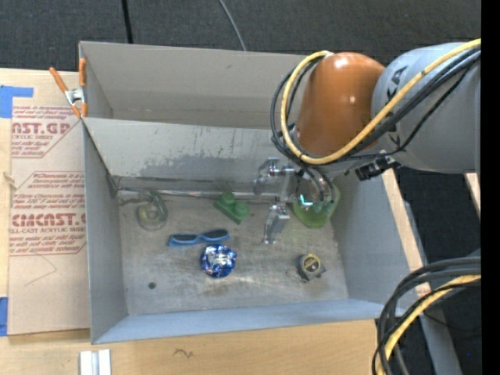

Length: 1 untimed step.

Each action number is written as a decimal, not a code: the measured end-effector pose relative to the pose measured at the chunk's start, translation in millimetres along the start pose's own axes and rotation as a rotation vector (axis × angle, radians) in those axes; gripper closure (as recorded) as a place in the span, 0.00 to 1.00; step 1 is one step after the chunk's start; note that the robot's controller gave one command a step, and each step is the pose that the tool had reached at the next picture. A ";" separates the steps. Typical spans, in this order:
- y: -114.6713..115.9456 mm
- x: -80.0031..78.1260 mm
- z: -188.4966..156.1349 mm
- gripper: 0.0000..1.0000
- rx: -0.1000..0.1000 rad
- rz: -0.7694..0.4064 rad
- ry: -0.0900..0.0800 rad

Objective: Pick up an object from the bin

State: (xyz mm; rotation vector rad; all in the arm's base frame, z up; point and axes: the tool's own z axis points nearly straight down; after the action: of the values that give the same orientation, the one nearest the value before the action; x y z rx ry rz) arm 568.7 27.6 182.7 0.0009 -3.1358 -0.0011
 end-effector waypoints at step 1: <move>48.4 -2.1 81.3 0.00 -0.002 0.253 -0.005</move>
Offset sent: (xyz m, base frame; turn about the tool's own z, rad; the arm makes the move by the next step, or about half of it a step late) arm 0.0018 0.0461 -0.0805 0.2555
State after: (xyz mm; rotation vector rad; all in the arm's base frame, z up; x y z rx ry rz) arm 570.3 76.1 101.4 -0.3957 -3.1161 -0.0038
